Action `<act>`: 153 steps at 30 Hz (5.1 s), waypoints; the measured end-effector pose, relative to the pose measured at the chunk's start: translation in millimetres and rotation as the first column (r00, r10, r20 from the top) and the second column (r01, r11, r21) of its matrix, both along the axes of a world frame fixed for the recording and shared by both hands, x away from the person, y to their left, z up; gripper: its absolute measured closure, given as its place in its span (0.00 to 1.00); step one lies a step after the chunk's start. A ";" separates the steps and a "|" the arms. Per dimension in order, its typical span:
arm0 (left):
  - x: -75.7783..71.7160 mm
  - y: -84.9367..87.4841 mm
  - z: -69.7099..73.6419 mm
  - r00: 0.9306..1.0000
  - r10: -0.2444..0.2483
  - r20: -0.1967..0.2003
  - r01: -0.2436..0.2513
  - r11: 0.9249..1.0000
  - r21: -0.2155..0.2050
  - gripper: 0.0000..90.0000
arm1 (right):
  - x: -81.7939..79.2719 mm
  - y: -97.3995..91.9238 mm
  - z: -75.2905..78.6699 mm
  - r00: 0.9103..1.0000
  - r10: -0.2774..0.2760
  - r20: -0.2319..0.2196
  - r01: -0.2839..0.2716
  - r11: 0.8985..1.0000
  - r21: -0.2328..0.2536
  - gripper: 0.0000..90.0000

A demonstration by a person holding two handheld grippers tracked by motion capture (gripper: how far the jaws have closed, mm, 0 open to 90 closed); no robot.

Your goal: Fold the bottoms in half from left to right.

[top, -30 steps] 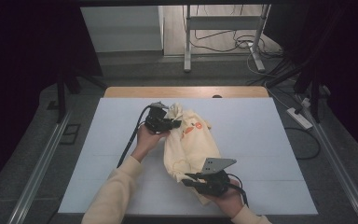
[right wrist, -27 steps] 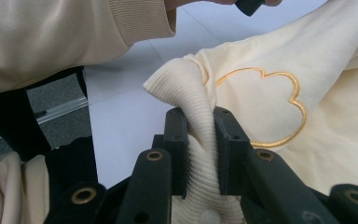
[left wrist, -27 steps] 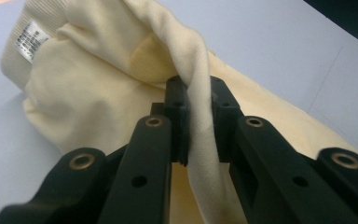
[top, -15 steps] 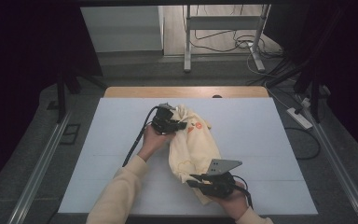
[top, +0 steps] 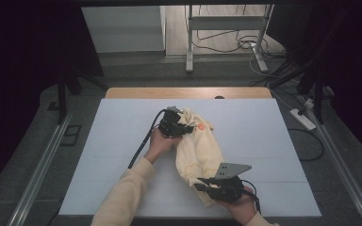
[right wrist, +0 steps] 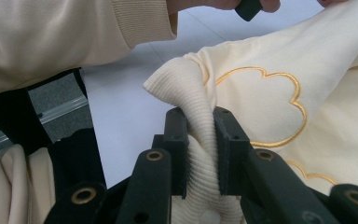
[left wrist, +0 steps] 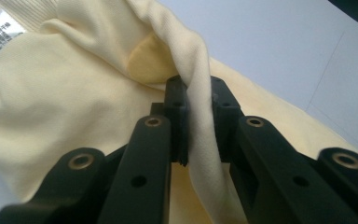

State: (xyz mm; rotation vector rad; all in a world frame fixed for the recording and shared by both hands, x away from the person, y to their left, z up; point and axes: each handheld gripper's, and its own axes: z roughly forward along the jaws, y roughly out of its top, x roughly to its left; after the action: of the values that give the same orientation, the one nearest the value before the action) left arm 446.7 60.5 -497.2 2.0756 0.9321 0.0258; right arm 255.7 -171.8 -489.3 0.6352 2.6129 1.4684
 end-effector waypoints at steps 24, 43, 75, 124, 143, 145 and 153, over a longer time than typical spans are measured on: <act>5.4 -21.8 -15.4 0.999 -0.010 -0.033 0.011 0.999 0.033 0.87 | 1.8 -11.9 -10.8 0.999 -0.026 -0.036 0.024 0.999 -0.034 0.84; 3.9 -23.8 -13.6 1.000 -0.011 -0.025 0.012 0.999 0.033 0.85 | 5.2 -23.4 -12.5 0.996 -0.059 -0.063 0.057 0.997 -0.044 0.84; -17.7 -2.7 15.0 0.997 -0.003 0.079 0.004 1.000 -0.018 0.42 | 7.0 -36.5 12.8 0.987 -0.160 0.009 0.161 0.987 -0.023 0.37; -45.9 38.5 16.6 0.994 0.025 0.110 -0.022 0.999 -0.027 0.39 | 26.3 -42.5 8.3 0.967 -0.254 -0.025 0.251 0.964 -0.086 0.83; -58.9 45.9 16.7 0.993 0.024 0.116 -0.024 1.000 -0.008 0.37 | 23.2 -61.2 -7.5 0.955 -0.288 -0.071 0.276 0.950 -0.146 0.82; -59.5 46.3 15.9 0.993 0.026 0.113 -0.025 1.000 -0.010 0.37 | 23.4 -62.2 -9.5 0.954 -0.288 -0.077 0.274 0.949 -0.158 0.82; -61.8 49.3 15.4 0.993 0.027 0.112 -0.026 1.000 -0.009 0.37 | 25.0 -68.7 -16.9 0.946 -0.299 -0.126 0.277 0.946 -0.168 0.82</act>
State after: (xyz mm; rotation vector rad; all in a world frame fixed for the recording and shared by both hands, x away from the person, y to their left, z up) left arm 384.9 109.8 -481.8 2.0327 0.8894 0.1510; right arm 280.7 -240.5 -506.2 1.0949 2.5619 1.1698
